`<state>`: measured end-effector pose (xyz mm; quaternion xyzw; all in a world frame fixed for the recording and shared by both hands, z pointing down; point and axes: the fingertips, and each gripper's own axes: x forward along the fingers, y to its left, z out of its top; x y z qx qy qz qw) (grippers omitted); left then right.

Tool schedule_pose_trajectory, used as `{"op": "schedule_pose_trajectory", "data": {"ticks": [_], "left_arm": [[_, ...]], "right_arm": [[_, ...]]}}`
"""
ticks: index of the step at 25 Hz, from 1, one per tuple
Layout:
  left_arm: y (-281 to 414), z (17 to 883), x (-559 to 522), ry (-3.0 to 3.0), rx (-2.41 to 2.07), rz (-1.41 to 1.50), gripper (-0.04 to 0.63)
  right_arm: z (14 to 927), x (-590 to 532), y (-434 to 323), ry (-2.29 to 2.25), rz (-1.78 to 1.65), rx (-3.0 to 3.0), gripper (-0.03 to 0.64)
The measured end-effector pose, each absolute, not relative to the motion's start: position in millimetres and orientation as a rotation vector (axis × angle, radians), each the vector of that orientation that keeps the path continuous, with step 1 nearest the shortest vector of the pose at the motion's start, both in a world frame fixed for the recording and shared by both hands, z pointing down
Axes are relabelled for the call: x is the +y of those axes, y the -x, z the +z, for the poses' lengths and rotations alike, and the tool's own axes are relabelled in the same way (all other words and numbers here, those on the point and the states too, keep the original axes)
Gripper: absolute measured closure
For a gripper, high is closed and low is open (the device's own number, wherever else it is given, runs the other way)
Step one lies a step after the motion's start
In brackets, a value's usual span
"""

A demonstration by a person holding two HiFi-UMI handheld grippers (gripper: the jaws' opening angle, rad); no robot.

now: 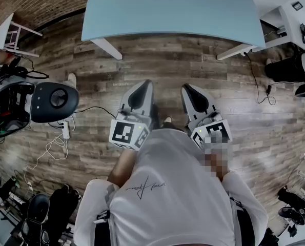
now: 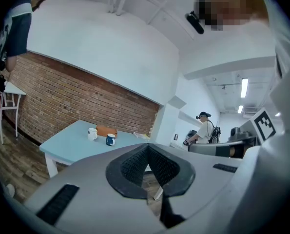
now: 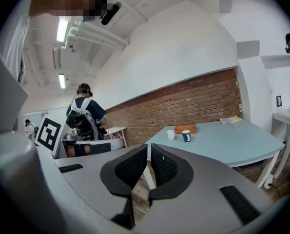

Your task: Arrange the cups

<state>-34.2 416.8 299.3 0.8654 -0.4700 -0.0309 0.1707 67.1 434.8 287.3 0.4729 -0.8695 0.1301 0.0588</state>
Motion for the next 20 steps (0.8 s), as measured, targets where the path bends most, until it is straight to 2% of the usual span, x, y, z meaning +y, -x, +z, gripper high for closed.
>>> {"op": "schedule_pose_trajectory", "data": {"ticks": [20], "left_arm": [[84,276,327,-2.514,-1.298,-0.173,0.589]], "right_arm": [[263,349,-3,-1.451,0.306,-2.667,0.595]]}}
